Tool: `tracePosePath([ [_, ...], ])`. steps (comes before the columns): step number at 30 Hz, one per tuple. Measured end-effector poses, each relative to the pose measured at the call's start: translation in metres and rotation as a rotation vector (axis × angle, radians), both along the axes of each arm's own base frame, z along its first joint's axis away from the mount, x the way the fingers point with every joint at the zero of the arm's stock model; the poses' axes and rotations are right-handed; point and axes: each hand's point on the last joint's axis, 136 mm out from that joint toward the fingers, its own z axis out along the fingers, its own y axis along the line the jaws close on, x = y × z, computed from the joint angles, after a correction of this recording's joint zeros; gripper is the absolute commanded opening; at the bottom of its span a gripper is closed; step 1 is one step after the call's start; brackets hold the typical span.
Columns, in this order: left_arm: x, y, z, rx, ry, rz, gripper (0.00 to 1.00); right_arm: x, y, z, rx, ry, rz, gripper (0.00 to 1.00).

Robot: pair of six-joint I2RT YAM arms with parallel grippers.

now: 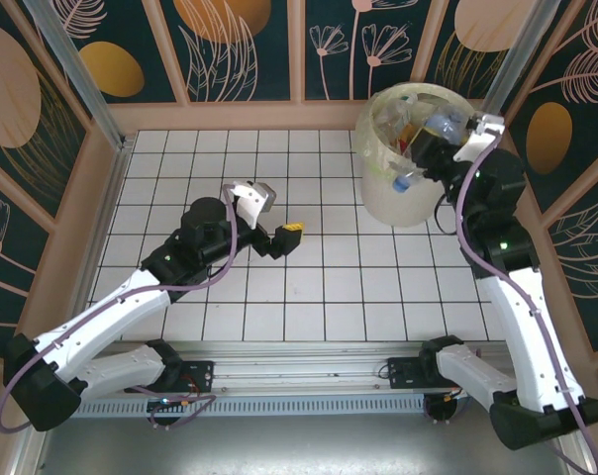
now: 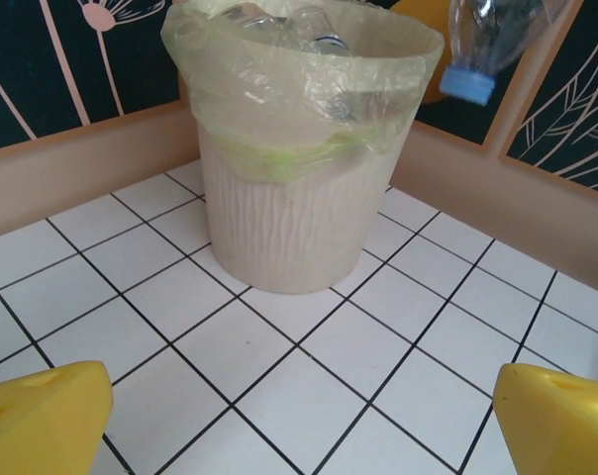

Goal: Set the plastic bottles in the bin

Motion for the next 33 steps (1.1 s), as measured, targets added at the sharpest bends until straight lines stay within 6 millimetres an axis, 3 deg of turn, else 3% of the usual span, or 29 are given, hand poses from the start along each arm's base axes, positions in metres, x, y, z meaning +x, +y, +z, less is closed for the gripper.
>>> tracePosePath([
  [6,0.004,-0.003,-0.010,0.022,0.018,0.002,0.99,0.033,-0.030,0.019,-0.071,-0.008,-0.125,0.61],
  [14,0.008,-0.007,-0.021,0.042,0.039,0.002,0.99,0.076,-0.086,0.024,-0.084,0.014,-0.277,0.62],
  [20,0.010,-0.008,-0.029,0.061,0.052,0.001,0.99,0.113,-0.105,-0.001,-0.093,0.084,-0.315,0.62],
  [26,0.012,-0.010,-0.037,0.084,0.063,-0.002,0.99,0.139,-0.107,-0.035,-0.110,0.162,-0.311,0.62],
  [33,0.014,-0.008,-0.040,0.100,0.060,0.011,0.99,0.159,-0.103,-0.054,-0.107,0.192,-0.276,0.62],
])
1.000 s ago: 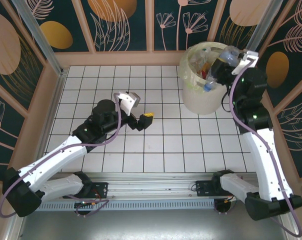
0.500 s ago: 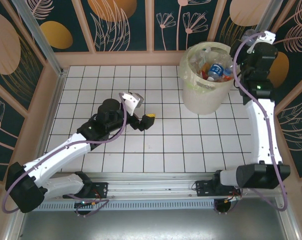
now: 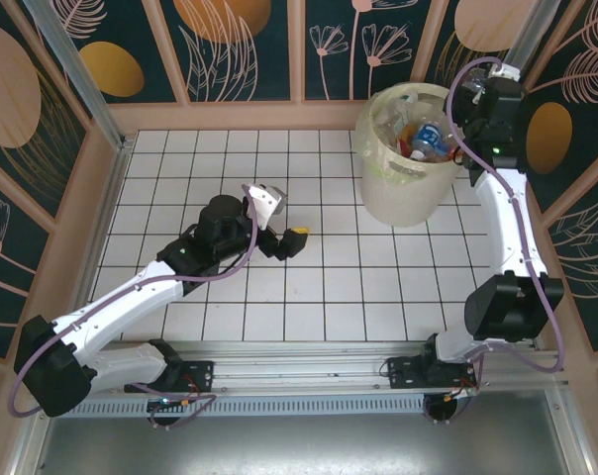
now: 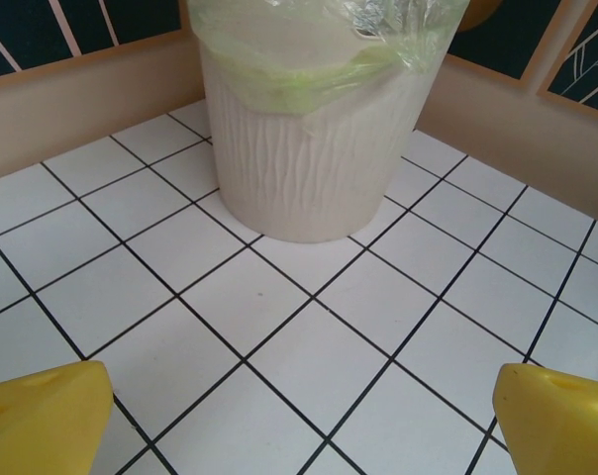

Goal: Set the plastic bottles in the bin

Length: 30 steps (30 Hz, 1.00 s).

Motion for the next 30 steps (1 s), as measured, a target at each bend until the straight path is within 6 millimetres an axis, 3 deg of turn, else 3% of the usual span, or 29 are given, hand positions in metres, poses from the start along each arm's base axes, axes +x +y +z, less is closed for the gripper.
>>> tracePosePath([
  [7,0.000,0.001,-0.002,0.007,0.003,0.006,0.99,0.011,0.016,-0.016,0.101,0.026,0.105,0.62],
  [17,0.000,0.001,-0.002,0.007,0.004,0.006,0.99,0.008,-0.001,-0.016,0.158,0.025,0.100,0.64],
  [25,0.000,0.001,-0.002,0.006,0.003,0.006,0.99,-0.022,-0.032,-0.003,0.283,-0.016,0.111,0.66],
  [30,0.000,0.001,-0.002,0.006,0.003,0.005,0.99,-0.035,-0.030,-0.010,0.401,-0.025,0.184,0.66],
])
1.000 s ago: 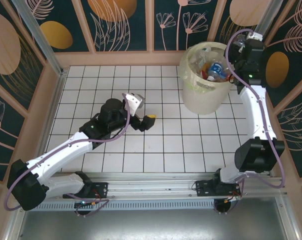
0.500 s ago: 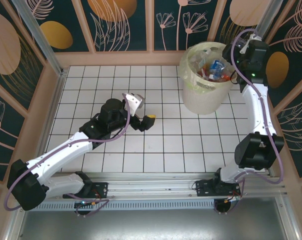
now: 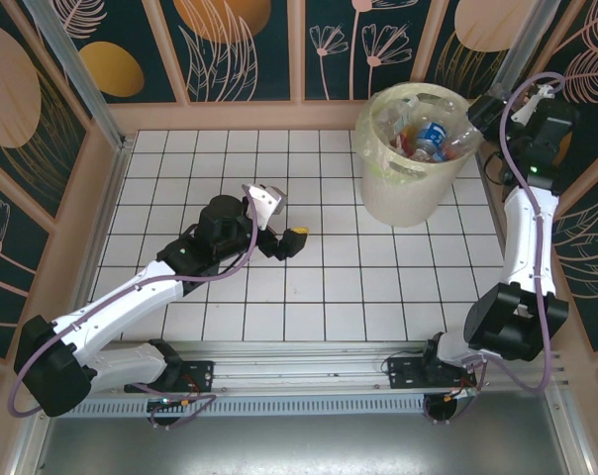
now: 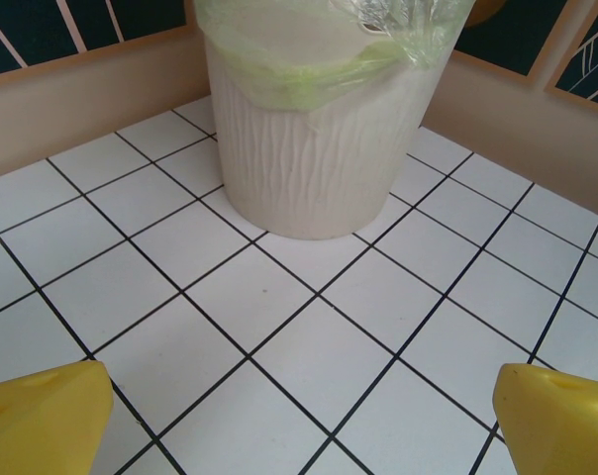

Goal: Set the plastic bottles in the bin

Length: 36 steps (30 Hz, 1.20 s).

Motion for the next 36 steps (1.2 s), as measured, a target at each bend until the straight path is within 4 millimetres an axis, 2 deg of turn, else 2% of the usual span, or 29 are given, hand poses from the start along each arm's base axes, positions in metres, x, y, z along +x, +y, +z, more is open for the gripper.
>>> tracePosePath([
  [8,0.000,0.000,0.000,0.000,0.000,0.000,0.99,0.008,0.013,-0.010,0.102,0.002,0.125,0.68],
  [17,0.000,0.000,0.000,0.000,0.000,0.000,0.99,0.017,0.024,-0.031,0.156,0.050,0.214,0.69],
  [28,0.000,0.000,0.000,-0.001,0.001,0.000,0.99,0.015,0.027,-0.029,0.144,0.088,0.228,0.80],
  [36,-0.001,-0.001,0.000,-0.006,0.005,-0.009,0.99,0.019,0.026,-0.031,0.062,0.104,0.175,0.86],
])
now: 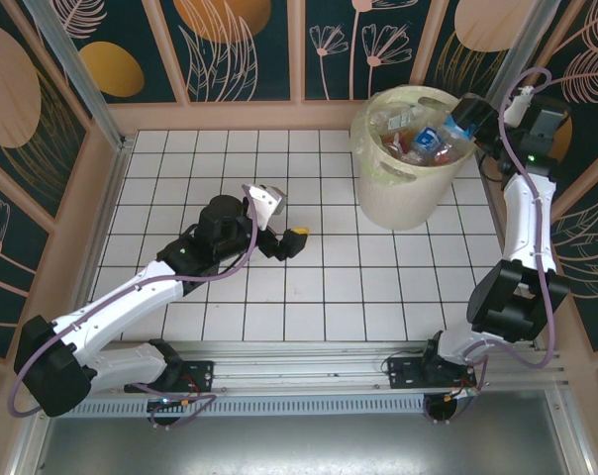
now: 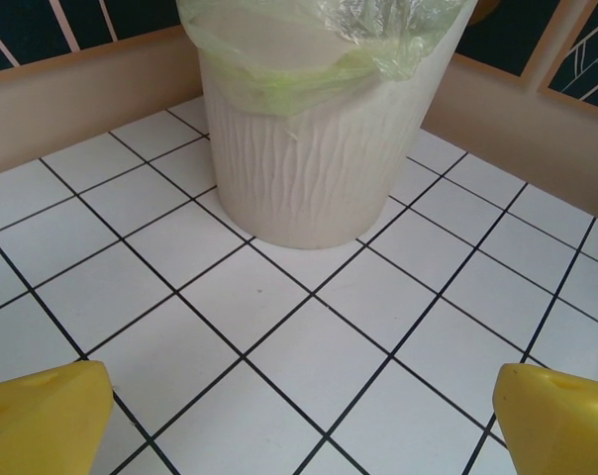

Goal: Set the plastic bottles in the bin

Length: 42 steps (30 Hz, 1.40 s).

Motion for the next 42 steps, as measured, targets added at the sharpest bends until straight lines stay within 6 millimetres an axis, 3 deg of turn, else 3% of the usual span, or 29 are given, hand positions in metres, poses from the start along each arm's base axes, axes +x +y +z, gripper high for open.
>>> tracePosePath([
  [4,-0.002,-0.001,0.000,-0.005,0.006,-0.011,0.99,0.007,-0.001,0.009,-0.119,-0.011,-0.093,0.88],
  [7,-0.002,-0.002,0.000,-0.008,0.009,-0.012,0.99,0.011,-0.002,0.028,-0.206,-0.046,-0.163,0.88],
  [11,-0.002,-0.002,0.000,-0.010,0.012,-0.010,0.99,0.011,-0.014,0.043,-0.274,-0.074,-0.241,0.84],
  [16,-0.002,-0.002,0.000,-0.010,0.012,-0.010,0.99,0.010,-0.017,0.040,-0.292,-0.062,-0.243,0.71],
  [20,-0.002,-0.002,0.000,-0.010,0.012,-0.010,0.99,0.016,-0.003,0.037,-0.275,-0.062,-0.156,0.64],
  [24,-0.002,-0.002,0.000,-0.010,0.012,-0.010,0.99,0.025,0.022,0.017,-0.243,-0.029,-0.050,0.63],
  [27,-0.002,-0.002,0.000,-0.010,0.012,-0.010,0.99,0.034,0.043,0.000,-0.222,0.000,0.023,0.63],
  [31,-0.002,-0.002,0.000,-0.010,0.012,-0.010,0.99,0.038,0.061,-0.005,-0.201,-0.006,0.084,0.64],
  [34,-0.002,-0.002,0.000,-0.010,0.012,-0.010,0.99,0.039,0.061,-0.004,-0.203,-0.006,0.084,0.68],
  [38,-0.002,-0.002,0.000,-0.010,0.012,-0.010,0.99,0.039,0.054,0.001,-0.227,-0.005,0.046,0.86],
  [42,-0.002,-0.002,0.000,-0.010,0.012,-0.010,0.99,0.039,0.051,0.017,-0.239,-0.032,0.025,0.83],
])
